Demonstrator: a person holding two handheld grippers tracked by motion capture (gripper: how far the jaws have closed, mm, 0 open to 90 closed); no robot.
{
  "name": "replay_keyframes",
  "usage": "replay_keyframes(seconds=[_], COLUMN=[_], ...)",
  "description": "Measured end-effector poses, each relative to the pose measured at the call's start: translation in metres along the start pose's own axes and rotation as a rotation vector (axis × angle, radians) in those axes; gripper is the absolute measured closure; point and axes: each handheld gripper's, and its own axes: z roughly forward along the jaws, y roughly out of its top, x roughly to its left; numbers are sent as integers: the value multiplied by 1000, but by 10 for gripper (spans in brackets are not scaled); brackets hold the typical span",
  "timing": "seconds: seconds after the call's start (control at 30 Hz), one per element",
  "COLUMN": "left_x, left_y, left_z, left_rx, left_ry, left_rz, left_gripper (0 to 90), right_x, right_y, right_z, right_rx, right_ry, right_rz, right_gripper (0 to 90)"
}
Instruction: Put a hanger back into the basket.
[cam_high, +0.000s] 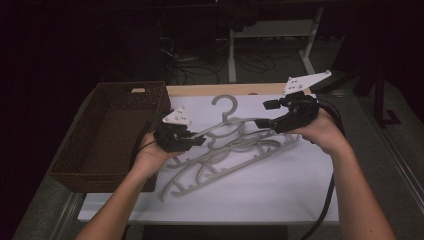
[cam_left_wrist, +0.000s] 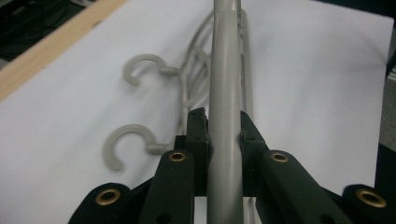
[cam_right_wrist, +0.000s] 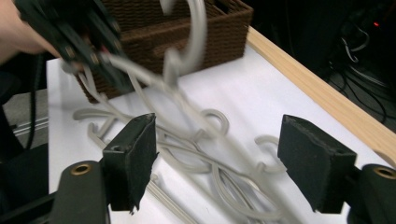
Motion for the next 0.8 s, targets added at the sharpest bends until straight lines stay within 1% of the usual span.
replay_keyframes(seconds=[0.03,0.1,0.17,0.3,0.43,0.53,0.6,0.67,0.8], left_x=[3,9,15,29,43,54,61,68,80], left_y=[1,4,6,10,9,4,-1,-8,-25], left_z=[-5,-16,-28,-54,-84,-104,-117,-128,-147], left_rx=[-1,-9,-15,-45,-76,-92,-100,-107,-107], left_ry=[11,35,63,112,157,195,216,239,277], left_rz=[-3,-25,-37,-64,-90,-106,-122,-138,-164], left_gripper=[796,796,796,796,796,795,796,795,795], right_x=[-1,-3,-4,-4,0,3,5,7,13], right_y=[-4,-11,-19,-36,-55,-68,-77,-85,-102], right_z=[-1,-3,-3,-2,2,7,10,14,19], right_rx=[1,1,0,5,15,14,27,37,61], right_ry=[-7,-21,-39,-77,-109,-149,-178,-196,-236], right_rz=[6,27,43,77,105,133,139,158,181], right_gripper=[257,248,230,184,134,103,56,14,0])
